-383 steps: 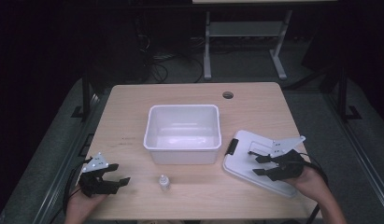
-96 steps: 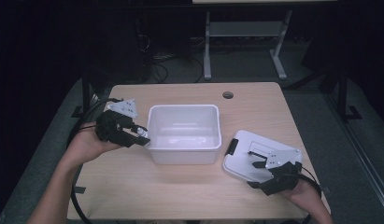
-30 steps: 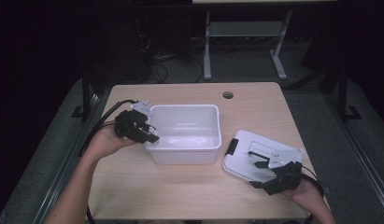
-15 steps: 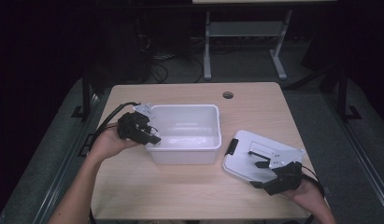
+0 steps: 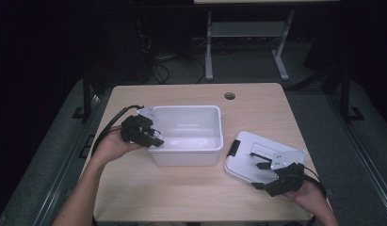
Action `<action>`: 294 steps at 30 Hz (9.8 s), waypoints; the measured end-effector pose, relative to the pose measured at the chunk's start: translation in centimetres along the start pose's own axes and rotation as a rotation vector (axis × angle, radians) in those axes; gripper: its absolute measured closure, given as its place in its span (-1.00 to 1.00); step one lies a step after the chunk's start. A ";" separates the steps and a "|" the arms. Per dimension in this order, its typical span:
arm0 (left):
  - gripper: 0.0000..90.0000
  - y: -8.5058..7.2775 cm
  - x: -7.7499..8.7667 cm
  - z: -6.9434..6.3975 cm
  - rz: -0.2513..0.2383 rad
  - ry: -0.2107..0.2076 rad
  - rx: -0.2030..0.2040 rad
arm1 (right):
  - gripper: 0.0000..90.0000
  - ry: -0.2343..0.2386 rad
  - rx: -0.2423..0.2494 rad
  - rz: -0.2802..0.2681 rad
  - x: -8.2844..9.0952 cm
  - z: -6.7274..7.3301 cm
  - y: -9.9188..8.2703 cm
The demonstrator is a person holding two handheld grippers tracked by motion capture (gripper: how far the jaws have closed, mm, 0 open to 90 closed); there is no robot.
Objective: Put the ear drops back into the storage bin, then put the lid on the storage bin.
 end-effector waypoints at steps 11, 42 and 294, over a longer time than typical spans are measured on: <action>0.32 -0.4 -0.5 0.3 -0.003 0.007 0.013 | -0.36 0.004 0.001 0.001 -0.2 0.0 0.0; 0.25 0.2 1.6 -0.2 -0.038 0.029 -0.007 | -0.36 -0.001 -0.004 0.004 -0.1 0.0 0.0; -0.42 -14.0 0.6 -5.1 -0.231 0.145 0.159 | 0.86 -0.064 0.101 0.093 7.5 -5.0 6.7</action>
Point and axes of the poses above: each handheld gripper's, and its own axes: x roughly backward along the jaws, y roughly out of its top, z roughly to its left, the point moved 6 cm from there along -x, roughly forward along the jaws
